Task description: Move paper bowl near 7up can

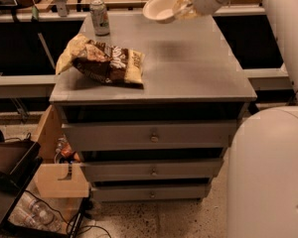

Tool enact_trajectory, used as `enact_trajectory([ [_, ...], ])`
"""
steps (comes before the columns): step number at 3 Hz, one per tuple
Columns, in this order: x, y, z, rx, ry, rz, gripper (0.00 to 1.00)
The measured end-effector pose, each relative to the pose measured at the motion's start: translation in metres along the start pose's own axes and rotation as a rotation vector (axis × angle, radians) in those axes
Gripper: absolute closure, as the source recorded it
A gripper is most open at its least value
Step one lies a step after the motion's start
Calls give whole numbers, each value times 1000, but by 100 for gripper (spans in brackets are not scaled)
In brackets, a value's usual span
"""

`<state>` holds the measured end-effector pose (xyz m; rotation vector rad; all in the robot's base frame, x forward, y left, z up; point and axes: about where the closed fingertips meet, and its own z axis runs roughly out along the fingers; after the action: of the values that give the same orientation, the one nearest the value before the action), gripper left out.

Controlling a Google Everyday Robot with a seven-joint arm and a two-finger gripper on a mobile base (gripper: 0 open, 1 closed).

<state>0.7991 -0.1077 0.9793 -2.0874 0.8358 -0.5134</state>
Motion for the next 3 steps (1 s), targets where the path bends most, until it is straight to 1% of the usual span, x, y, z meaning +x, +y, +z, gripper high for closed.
enact_trajectory([
  [1, -13, -49, -42, -55, 90, -119, 100],
  [2, -16, -58, -48, -75, 106, -142, 100],
  [3, -16, -58, -47, -75, 106, -142, 100],
])
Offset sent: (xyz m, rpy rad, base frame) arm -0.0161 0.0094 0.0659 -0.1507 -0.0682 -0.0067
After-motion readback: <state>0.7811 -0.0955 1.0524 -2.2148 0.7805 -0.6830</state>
